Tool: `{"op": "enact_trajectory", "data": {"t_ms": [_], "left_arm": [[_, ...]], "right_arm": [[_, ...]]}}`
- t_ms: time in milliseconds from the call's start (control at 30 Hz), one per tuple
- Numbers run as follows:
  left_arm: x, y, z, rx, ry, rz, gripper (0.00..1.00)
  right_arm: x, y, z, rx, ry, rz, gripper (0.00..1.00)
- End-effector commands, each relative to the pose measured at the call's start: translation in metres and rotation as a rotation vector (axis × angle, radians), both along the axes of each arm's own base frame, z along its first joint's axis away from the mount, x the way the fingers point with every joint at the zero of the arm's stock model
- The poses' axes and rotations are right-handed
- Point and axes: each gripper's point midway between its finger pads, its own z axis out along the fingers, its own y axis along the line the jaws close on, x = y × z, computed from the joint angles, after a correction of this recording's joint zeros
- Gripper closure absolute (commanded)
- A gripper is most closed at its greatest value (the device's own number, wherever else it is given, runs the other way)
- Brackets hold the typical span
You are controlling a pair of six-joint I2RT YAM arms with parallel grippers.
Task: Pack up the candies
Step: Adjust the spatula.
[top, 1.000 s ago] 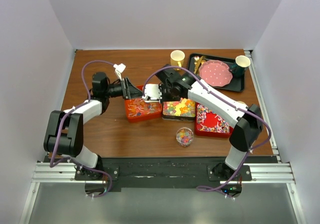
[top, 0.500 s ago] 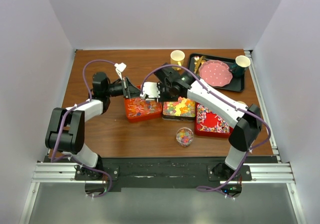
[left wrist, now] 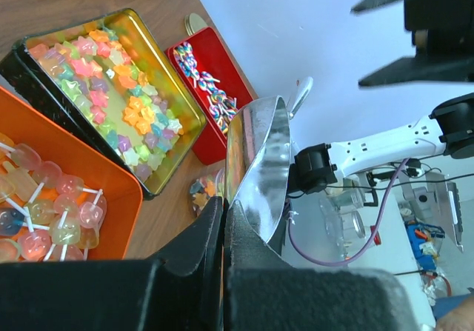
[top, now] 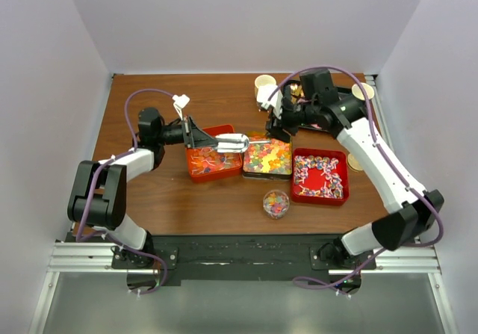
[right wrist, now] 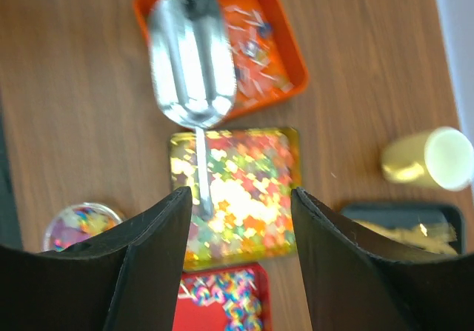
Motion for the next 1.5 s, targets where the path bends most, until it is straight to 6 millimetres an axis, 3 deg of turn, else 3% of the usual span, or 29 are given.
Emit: {"op": "enact_trajectory", "data": {"t_ms": [0, 433, 667, 767, 1100, 1200, 1233, 1333, 1433, 1467], "left_arm": [[-0.004, -0.001, 0.009, -0.011, -0.035, -0.034, 1.0], [-0.007, -0.001, 0.013, -0.021, -0.031, -0.032, 1.0], [-0.01, -0.001, 0.014, -0.025, -0.022, -0.039, 1.0], [-0.009, -0.001, 0.014, -0.025, -0.022, -0.035, 1.0], [-0.011, 0.0, 0.015, -0.026, -0.033, -0.033, 1.0], [-0.01, 0.005, 0.012, -0.024, -0.017, -0.015, 1.0], [-0.007, 0.007, 0.012, -0.02, -0.017, 0.008, 0.96], [0.013, 0.034, -0.002, 0.044, 0.042, 0.168, 0.66], [0.028, 0.08, -0.025, 0.159, 0.136, 0.411, 0.56], [0.025, 0.089, -0.032, 0.176, 0.162, 0.451, 0.54]], "right_arm": [[-0.012, 0.025, -0.008, 0.09, 0.001, 0.124, 0.41], [-0.011, 0.036, -0.042, -0.028, -0.048, 0.2, 0.44], [-0.004, 0.036, -0.056, -0.077, -0.051, 0.189, 0.51], [-0.002, 0.037, -0.055, -0.075, -0.06, 0.183, 0.61], [-0.005, 0.04, -0.067, -0.133, -0.057, 0.211, 0.75], [-0.005, 0.04, -0.069, -0.15, -0.046, 0.223, 0.88], [-0.003, 0.041, -0.069, -0.156, -0.047, 0.222, 0.93], [0.009, 0.038, -0.066, -0.224, -0.101, 0.263, 1.0], [0.029, 0.036, -0.062, -0.339, -0.164, 0.331, 1.0], [0.036, 0.033, -0.049, -0.381, -0.195, 0.342, 1.0]]}}
